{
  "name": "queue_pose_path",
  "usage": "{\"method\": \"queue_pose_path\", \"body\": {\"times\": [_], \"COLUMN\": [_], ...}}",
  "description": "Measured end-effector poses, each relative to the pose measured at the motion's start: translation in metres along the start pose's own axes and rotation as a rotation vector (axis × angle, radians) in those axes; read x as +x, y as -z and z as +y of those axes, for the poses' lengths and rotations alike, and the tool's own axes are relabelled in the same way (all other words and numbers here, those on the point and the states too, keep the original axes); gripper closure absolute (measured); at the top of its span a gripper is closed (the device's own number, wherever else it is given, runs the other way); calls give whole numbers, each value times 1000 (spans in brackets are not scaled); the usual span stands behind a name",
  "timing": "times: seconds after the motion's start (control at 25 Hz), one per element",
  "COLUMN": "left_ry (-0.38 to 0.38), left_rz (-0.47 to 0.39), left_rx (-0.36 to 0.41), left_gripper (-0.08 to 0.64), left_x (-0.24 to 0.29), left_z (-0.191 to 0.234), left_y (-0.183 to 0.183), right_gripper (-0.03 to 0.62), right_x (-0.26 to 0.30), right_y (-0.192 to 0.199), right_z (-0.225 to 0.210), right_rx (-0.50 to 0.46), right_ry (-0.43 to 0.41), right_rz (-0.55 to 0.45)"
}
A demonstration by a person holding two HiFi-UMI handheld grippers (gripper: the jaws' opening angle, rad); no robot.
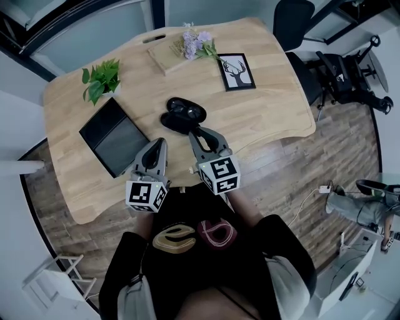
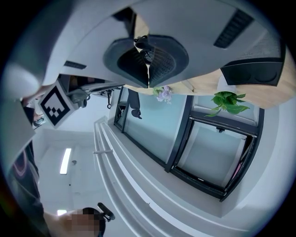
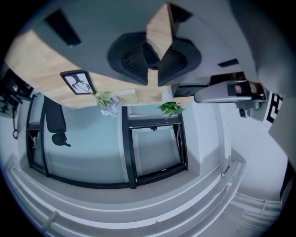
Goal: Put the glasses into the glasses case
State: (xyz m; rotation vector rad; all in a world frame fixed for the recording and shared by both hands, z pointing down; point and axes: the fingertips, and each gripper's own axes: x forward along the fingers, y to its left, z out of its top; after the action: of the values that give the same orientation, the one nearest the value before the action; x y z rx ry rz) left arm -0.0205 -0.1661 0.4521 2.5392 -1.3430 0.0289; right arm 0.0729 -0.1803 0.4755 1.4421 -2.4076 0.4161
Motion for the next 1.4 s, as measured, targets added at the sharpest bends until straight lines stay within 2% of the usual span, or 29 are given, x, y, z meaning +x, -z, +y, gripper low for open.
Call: {"method": "queue_pose_path", "body": {"times": [0.36, 0.64, 1.12, 1.4], "left_ry": [3, -17, -82, -93], "left_rz": [-6, -12, -32, -42], "left_rx": [13, 16, 4, 18], "left_gripper": [541, 541, 541, 541], "left_x": [6, 13, 20, 27], "left_z": [-15, -22, -24, -21], "left_y": [-1, 3, 16, 9], "right_gripper": [580, 581, 581, 583], "right_x": [-5, -4, 8, 11], "right_y": [-6, -1, 0, 1], "right_z": [-10, -17, -23, -27], "right_rx": [-12, -70, -129, -170], "right_ry": [34, 38, -27, -28], "right_rz": [-51, -36, -60, -52]}}
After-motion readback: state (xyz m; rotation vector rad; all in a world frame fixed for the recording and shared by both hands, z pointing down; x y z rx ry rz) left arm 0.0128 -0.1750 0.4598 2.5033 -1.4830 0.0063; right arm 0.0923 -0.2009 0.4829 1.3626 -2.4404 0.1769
